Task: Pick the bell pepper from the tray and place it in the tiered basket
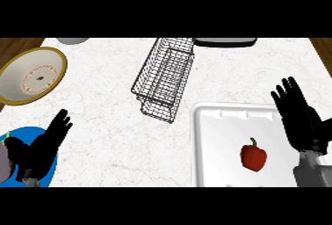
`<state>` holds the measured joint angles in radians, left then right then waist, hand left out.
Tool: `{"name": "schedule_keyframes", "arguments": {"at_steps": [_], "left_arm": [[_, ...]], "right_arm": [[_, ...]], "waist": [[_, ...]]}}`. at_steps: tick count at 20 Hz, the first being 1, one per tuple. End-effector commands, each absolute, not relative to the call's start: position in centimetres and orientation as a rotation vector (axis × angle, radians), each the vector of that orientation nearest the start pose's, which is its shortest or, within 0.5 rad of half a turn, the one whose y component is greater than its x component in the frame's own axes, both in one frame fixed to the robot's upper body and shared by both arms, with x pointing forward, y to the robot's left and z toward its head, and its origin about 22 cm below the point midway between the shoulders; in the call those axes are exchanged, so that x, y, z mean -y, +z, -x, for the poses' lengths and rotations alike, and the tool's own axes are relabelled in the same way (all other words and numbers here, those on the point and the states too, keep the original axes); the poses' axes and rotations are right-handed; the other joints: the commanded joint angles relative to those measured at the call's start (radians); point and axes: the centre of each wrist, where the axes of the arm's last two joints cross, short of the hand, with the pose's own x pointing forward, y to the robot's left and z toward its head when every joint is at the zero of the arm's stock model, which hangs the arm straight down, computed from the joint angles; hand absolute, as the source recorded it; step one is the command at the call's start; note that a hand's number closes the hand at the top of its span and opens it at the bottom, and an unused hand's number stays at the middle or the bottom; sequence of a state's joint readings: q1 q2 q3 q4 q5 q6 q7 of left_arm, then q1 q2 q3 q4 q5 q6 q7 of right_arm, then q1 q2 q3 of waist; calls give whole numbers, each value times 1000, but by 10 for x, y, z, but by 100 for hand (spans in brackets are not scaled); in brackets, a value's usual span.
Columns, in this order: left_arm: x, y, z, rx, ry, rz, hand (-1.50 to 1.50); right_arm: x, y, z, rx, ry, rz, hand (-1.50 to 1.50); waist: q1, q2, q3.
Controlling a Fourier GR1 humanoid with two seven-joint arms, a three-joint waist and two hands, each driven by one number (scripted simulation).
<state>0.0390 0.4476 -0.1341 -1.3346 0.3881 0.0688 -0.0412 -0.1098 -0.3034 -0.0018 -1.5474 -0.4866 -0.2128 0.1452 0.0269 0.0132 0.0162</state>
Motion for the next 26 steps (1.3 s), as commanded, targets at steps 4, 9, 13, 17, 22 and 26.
{"name": "schedule_keyframes", "arguments": {"at_steps": [4, 9, 13, 17, 22, 26], "left_arm": [[-322, 4, -240, 1403, -68, -128, 0], [-315, 13, -247, 1427, -55, -108, 0], [-299, 14, -246, 1422, -80, -92, 0], [-310, 19, -248, 1421, -96, -71, 0], [-307, 26, -256, 1407, -90, -116, 0], [-296, 27, -256, 1449, -121, -73, 0]], "right_arm": [[236, 59, -265, 1839, -66, 166, 150], [291, -1, -235, 1483, -364, 819, -150], [230, -16, -218, 1582, -374, 990, -150], [221, -29, -188, 1520, -202, 1096, -150], [273, -41, -163, 1269, 118, 1207, -150], [270, -47, -150, 1029, 340, 1102, -150]], "waist": [[-16, -21, -16], [-80, -19, -20], [-39, -19, -19], [-37, -16, -23], [-52, -8, -34], [-16, 1, -37]]}}
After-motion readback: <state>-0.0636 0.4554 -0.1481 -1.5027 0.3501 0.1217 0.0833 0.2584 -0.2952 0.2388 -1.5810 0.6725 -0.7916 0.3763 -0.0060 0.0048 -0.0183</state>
